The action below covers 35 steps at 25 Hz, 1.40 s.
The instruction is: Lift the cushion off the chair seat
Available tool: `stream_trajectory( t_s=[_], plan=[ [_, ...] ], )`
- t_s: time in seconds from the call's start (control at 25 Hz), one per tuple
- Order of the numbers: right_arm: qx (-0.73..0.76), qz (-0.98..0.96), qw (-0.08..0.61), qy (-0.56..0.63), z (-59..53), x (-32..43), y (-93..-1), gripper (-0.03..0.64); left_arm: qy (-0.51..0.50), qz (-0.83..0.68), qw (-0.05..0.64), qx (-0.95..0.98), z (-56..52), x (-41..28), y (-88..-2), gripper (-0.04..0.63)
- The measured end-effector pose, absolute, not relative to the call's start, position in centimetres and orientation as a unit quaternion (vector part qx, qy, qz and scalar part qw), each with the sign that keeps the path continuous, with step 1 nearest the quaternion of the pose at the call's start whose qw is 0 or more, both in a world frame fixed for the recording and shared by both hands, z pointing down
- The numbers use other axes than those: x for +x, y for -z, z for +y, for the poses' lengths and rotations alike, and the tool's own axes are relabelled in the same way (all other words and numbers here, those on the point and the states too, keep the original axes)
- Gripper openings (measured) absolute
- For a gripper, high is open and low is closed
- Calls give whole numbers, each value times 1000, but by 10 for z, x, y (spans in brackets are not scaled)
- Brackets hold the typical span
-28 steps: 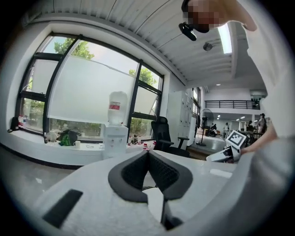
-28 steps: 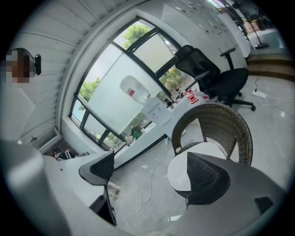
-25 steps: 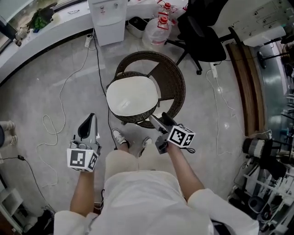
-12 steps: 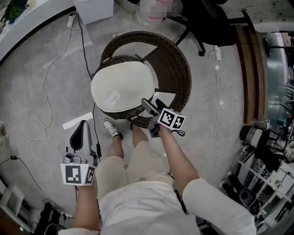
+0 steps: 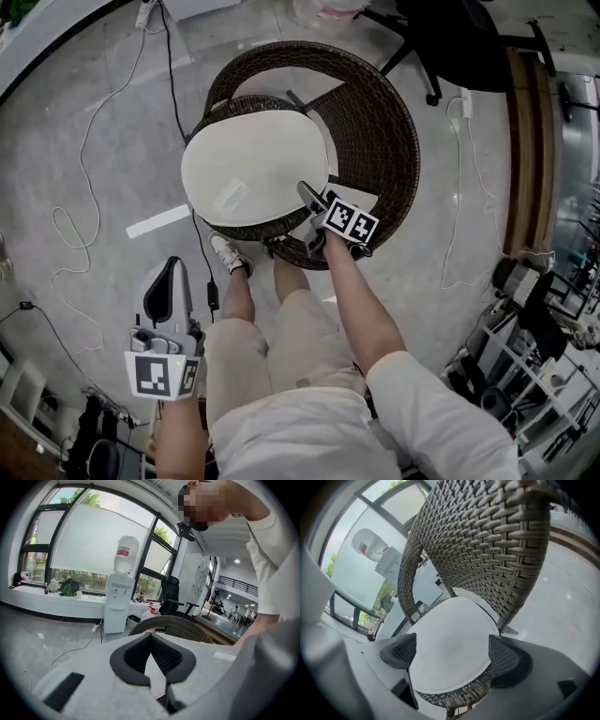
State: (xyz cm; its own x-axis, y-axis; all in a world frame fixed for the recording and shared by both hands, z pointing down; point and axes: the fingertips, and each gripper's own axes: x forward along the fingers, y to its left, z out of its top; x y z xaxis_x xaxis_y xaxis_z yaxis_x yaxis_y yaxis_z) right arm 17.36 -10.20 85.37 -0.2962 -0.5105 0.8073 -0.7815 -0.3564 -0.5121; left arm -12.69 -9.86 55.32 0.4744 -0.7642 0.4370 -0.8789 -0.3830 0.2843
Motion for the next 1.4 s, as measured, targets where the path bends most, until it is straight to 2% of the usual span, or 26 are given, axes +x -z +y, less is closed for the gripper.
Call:
stream_trajectory(
  t_s=[0.32,0.52,0.96,1.16,1.24,1.4],
  plan=[
    [584,-540,167,-582,-109,188,-903,458,-121,-514,258,809,-102,-128,-583,15],
    [605,-512,161,-588,-109,202,-921,459,-124,-507,263,811,-95,-120,-591,15],
    [593,-489,198,-609,-95,207,-961,442,-143,-510,266,806,-94,-125,-595,15],
    [608,-481,171,-608,-97,209,-959,424,-147,-508,270,805,-91,-126,-602,15],
    [623,-472,154,-604,-99,214,-953,380,-145,-504,272,806,-90,-121,-603,15],
    [632,-470,145,-598,-100,214,-946,352,-139,-498,274,811,-90,-113,-602,15]
  ],
)
